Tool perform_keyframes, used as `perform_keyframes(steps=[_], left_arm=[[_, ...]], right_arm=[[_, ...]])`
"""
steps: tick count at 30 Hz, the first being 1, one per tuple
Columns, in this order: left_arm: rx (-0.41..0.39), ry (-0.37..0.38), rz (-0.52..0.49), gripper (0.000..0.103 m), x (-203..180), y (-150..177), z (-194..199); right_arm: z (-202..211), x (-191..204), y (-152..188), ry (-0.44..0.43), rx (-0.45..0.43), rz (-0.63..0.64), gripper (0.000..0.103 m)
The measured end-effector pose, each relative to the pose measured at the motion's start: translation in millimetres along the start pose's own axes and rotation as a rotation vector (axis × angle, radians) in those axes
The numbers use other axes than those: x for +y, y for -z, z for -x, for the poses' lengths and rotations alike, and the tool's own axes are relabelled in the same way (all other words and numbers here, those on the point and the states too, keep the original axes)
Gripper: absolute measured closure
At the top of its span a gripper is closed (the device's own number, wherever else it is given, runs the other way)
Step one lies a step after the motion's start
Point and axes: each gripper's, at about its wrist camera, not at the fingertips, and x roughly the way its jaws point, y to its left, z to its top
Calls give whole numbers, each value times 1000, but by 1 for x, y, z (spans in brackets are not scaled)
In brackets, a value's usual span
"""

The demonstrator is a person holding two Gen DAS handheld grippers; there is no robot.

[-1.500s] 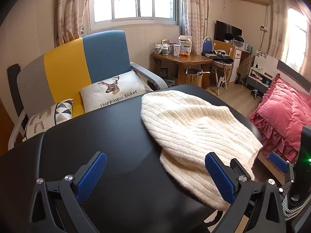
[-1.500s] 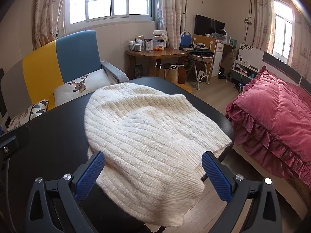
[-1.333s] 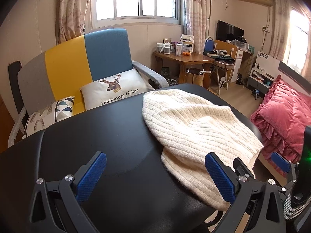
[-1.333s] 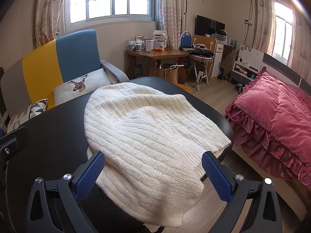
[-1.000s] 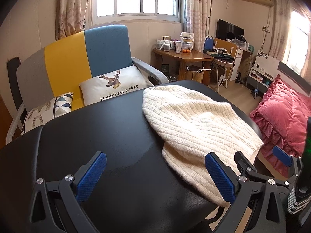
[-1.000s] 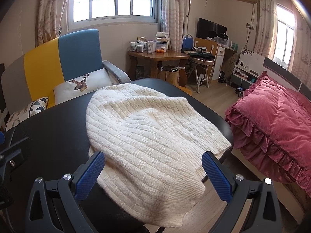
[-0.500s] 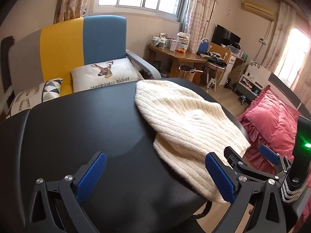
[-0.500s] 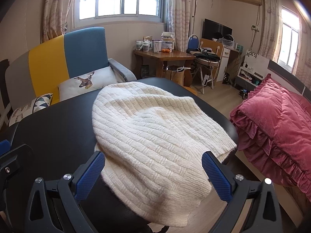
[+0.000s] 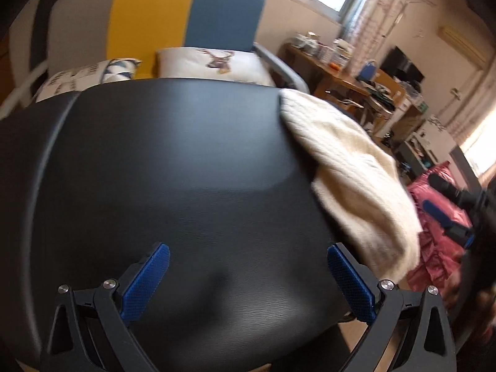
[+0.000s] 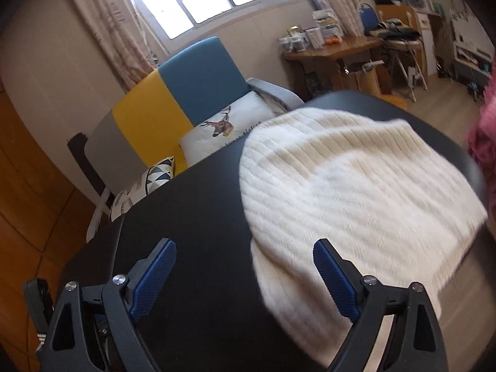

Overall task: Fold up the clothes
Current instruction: 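Grasp the sweater edge with the left gripper while the right gripper approaches the sweater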

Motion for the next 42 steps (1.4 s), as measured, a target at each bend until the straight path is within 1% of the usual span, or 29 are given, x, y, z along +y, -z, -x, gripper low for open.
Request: perform_keyframes(steps=[2, 3, 4, 6, 7, 8, 10, 12, 15, 17, 19, 20, 22, 24, 27, 30, 31, 32, 34, 35, 38, 41, 42], left_arm=[[-19, -36, 6, 0, 17, 3, 6], [-31, -60, 2, 0, 26, 5, 10], [-31, -69, -1, 0, 32, 6, 11], [-30, -82, -5, 0, 46, 8, 13], [-24, -64, 10, 0, 52, 9, 13], [-17, -42, 25, 0, 57, 9, 13], [4, 39, 59, 0, 64, 4, 8], [20, 114, 76, 0, 63, -3, 4], [63, 208, 77, 0, 42, -24, -14], [93, 260, 63, 0, 20, -40, -27], [121, 289, 46, 1, -6, -58, -43], [142, 294, 57, 1, -13, -62, -51], [185, 304, 79, 1, -26, -71, -68], [228, 313, 101, 1, -39, -80, -85], [293, 327, 134, 1, -59, -92, -110], [357, 341, 167, 1, -79, -105, -135], [378, 345, 178, 1, -85, -110, -143], [400, 350, 189, 2, -92, -114, -152], [430, 353, 215, 3, -95, -118, -164], [438, 342, 233, 5, -94, -119, -167], [450, 330, 269, 6, -89, -124, -173], [462, 334, 284, 10, -89, -127, -180], [467, 337, 284, 14, -91, -127, -183]], right_arm=[[-9, 8, -17, -27, -12, 40, 11], [-17, 12, -25, -14, -12, 68, 11], [-27, 17, -32, 7, 14, 103, 11], [-53, 26, -43, 63, 116, 163, 11], [-66, 30, -48, 88, 171, 195, 11], [-78, 33, -49, 89, 241, 236, 11], [-88, 27, -49, 98, 316, 250, 11], [-85, 11, -43, 102, 351, 208, 11], [-64, -9, -21, 156, 358, 208, 11], [-47, -20, -6, 198, 357, 218, 14], [-33, -29, 10, 241, 343, 243, 17], [-26, -32, 18, 263, 331, 261, 19], [-13, -38, 33, 302, 309, 294, 19], [-5, -48, 43, 279, 312, 280, 20], [0, -63, 52, 241, 315, 207, 22], [-2, -72, 55, 258, 306, 189, 30], [-5, -72, 56, 269, 310, 200, 43], [-9, -72, 57, 275, 308, 207, 61], [-14, -72, 59, 275, 310, 218, 71], [-16, -71, 62, 276, 312, 230, 71], [-21, -69, 67, 279, 323, 251, 71], [-23, -74, 69, 270, 331, 211, 71], [-24, -75, 70, 268, 333, 199, 70]])
